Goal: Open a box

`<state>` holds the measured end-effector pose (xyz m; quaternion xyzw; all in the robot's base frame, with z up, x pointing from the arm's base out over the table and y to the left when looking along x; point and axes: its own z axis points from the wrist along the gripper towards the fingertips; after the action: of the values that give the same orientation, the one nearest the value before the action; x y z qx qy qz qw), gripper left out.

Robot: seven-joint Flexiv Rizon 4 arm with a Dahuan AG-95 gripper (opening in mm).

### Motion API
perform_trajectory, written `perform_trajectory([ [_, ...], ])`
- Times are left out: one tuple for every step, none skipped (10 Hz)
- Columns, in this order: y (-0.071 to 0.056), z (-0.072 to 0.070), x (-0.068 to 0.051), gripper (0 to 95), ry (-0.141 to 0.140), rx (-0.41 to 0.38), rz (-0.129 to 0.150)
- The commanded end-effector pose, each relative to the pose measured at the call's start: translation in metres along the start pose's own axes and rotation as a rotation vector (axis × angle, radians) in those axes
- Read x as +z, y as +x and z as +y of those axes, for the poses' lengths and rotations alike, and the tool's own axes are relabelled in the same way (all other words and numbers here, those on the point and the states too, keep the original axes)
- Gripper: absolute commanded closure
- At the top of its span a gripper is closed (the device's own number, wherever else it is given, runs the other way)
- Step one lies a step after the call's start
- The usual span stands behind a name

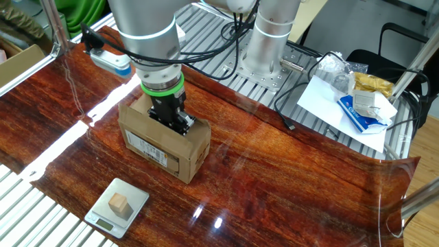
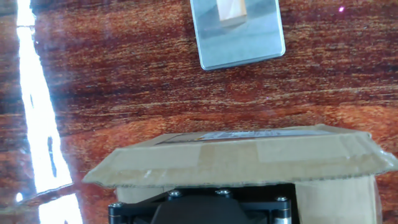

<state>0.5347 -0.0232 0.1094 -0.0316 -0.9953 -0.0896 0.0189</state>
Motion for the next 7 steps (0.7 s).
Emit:
perform_trajectory([
  [0.0005,0.0024,-0.0031,95.0,-0.004,0.012,0.004],
  [0.0009,0.0039,-0.0050,95.0,-0.004,0.017,0.007],
  [0.0013,0.0069,-0.0074,95.0,-0.017,0.033,0.013],
  [0.0015,0.0088,-0.0088,95.0,-0.027,0.043,0.015],
  [0.0019,0.0096,-0.0103,95.0,-0.029,0.049,0.019],
  [0.0022,0.0104,-0.0119,95.0,-0.040,0.060,0.026],
  [0.0025,0.0109,-0.0129,95.0,-0.053,0.069,0.030],
])
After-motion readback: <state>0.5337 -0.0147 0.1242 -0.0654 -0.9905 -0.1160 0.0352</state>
